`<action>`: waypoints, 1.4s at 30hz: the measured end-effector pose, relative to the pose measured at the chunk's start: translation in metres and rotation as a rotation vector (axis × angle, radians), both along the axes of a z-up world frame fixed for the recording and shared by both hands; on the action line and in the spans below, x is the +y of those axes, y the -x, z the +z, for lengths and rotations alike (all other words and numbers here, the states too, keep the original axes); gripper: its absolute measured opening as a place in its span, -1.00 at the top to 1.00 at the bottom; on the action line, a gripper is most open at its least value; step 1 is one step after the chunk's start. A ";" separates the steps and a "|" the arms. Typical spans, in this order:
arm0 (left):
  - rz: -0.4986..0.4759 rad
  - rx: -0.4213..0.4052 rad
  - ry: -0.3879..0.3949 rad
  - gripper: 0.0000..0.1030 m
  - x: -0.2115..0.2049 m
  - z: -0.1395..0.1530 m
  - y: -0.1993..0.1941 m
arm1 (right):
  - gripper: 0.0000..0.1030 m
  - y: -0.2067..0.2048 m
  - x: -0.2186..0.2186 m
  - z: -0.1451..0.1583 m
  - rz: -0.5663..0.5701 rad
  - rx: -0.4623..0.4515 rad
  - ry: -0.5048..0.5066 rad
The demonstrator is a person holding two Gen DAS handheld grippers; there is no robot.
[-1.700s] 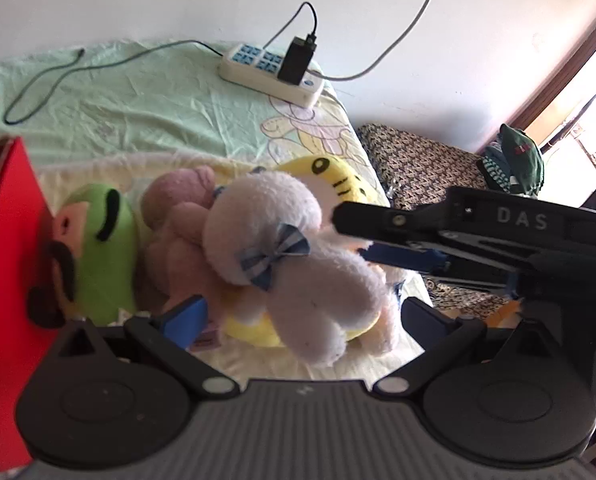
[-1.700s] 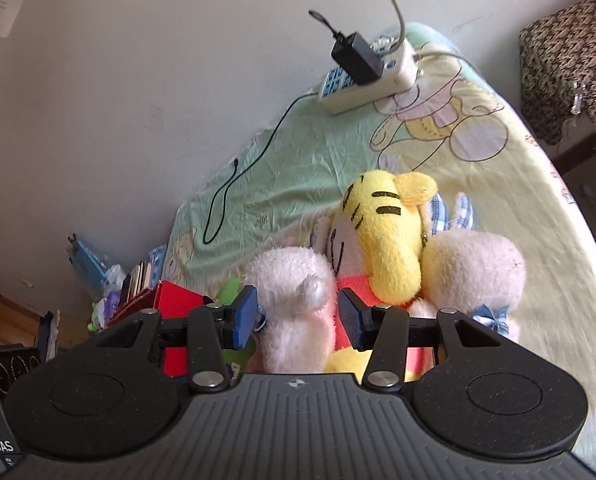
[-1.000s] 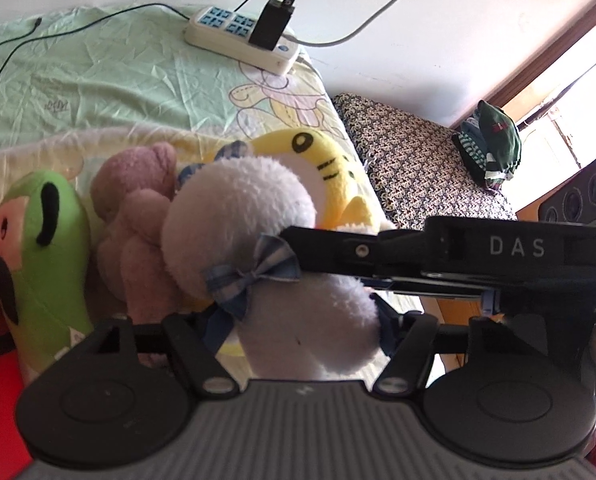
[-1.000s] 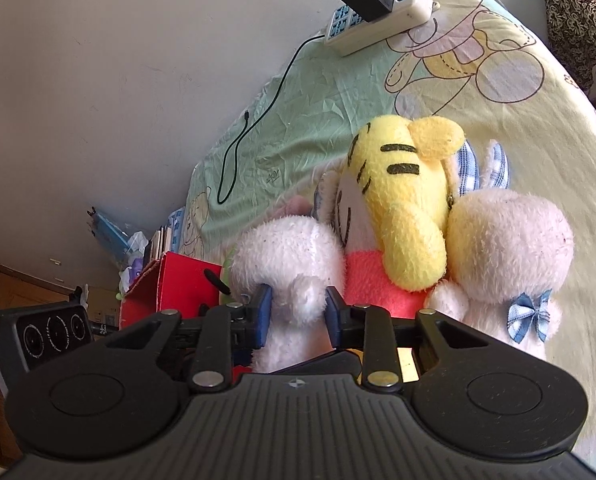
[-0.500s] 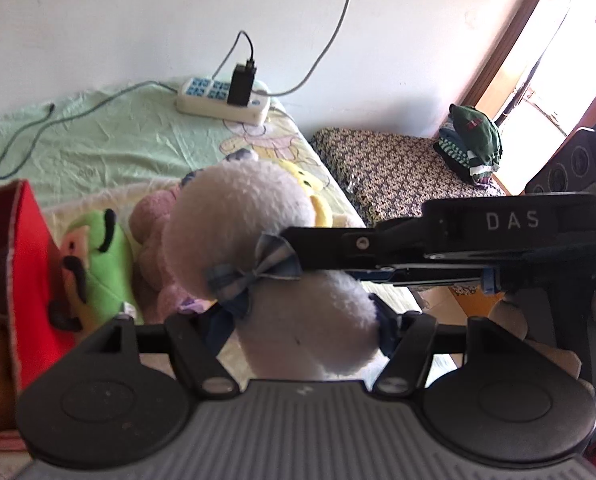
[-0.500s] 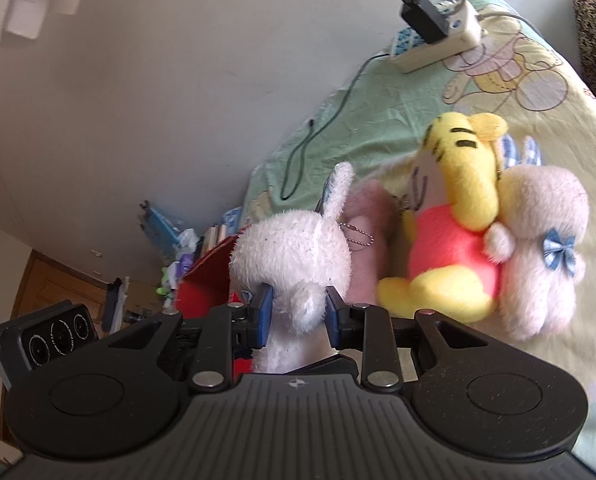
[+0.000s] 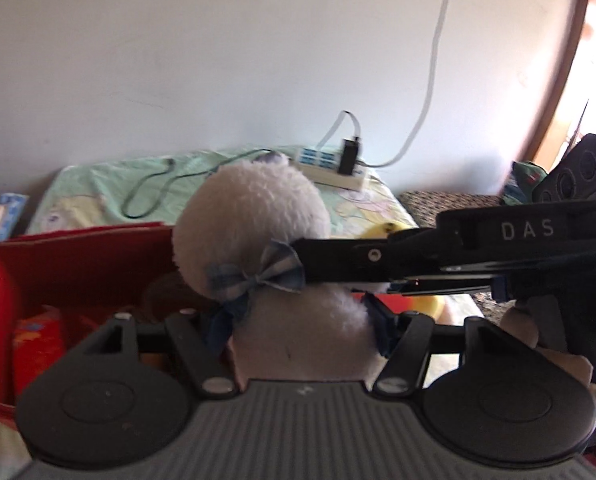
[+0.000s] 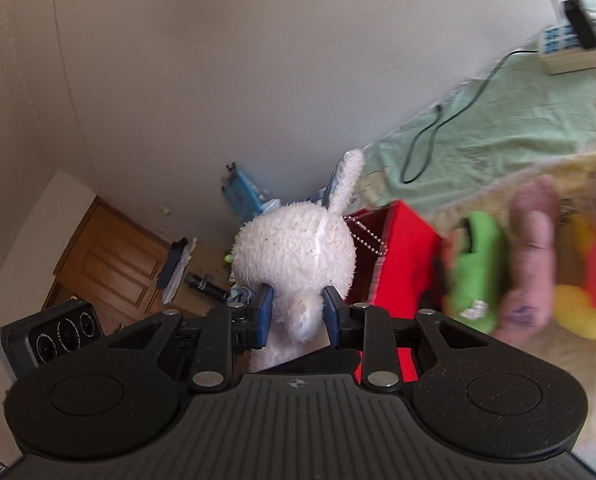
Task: Organize objects
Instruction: 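Carry the bunny with the right gripper and lower it into the red box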
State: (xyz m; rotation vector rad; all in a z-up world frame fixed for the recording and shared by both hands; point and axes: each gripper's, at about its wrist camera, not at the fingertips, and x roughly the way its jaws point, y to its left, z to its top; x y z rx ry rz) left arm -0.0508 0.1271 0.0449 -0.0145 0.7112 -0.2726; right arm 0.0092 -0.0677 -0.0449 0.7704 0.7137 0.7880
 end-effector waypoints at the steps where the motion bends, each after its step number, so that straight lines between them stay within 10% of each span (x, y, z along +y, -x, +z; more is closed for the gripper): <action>1: 0.011 0.001 0.001 -0.25 0.015 0.000 -0.001 | 0.43 -0.005 0.012 0.000 0.006 -0.004 0.004; 20: 0.080 0.201 -0.141 -0.20 0.218 -0.064 -0.044 | 0.43 -0.066 0.201 -0.063 0.006 0.223 0.018; 42: 0.055 0.185 -0.267 -0.53 0.219 -0.060 -0.026 | 0.34 -0.063 0.207 -0.068 -0.065 0.299 0.192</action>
